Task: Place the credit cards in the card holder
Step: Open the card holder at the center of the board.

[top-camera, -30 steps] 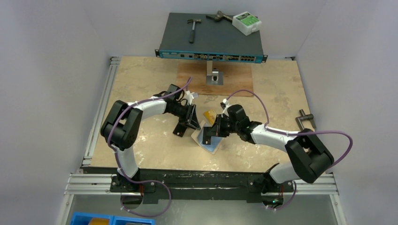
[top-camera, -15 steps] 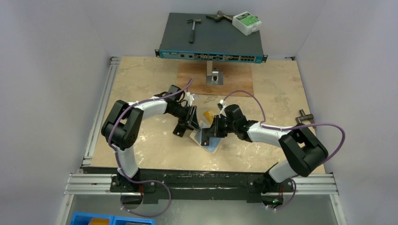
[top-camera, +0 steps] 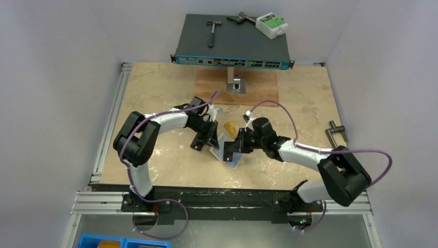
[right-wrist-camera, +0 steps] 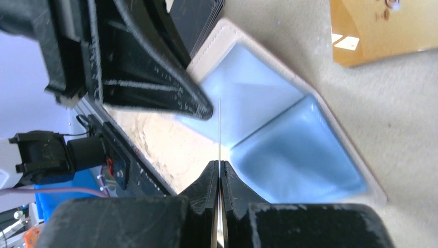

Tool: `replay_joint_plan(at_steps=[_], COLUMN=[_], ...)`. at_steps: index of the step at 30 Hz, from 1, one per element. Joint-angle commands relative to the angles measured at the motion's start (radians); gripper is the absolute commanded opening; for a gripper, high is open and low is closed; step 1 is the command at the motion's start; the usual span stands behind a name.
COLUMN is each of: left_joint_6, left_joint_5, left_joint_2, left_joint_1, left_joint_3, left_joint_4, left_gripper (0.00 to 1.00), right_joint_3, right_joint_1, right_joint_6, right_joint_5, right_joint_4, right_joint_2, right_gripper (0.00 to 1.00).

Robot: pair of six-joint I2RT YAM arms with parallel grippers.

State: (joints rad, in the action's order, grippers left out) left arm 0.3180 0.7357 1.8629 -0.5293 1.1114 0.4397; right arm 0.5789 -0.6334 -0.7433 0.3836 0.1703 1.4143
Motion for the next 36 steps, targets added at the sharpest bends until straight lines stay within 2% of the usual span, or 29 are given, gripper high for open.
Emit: replay_joint_plan(at_steps=[1,6,12,36], left_joint_6=[-0.012,-0.012,-0.019,-0.026], left_joint_5=[-0.005,-0.009,-0.017,-0.010], left_joint_2=[-0.046,-0.049,-0.041,-0.047], left_joint_1=[0.002,0.003,0.003,0.000], left_joint_3=[0.019,0.019,0.020,0.026], left_joint_4=[-0.004,-0.004,0.003,0.003], left_gripper=[0.05,0.03,0.03,0.03], right_joint_3=[-0.072,-0.172,-0.246,-0.277], right_joint_1=[0.016,0.039,0.041,0.041], right_joint_6=[0.000,-0.022,-0.038,-0.028], right_joint_5=[-0.014,0.006,0.014,0.019], right_joint_4=[-0.051,-0.115,-0.162,-0.123], right_joint_2=[-0.134,-0.283,-0.356,-0.258], right_gripper=[0.00,0.00,0.00,0.00])
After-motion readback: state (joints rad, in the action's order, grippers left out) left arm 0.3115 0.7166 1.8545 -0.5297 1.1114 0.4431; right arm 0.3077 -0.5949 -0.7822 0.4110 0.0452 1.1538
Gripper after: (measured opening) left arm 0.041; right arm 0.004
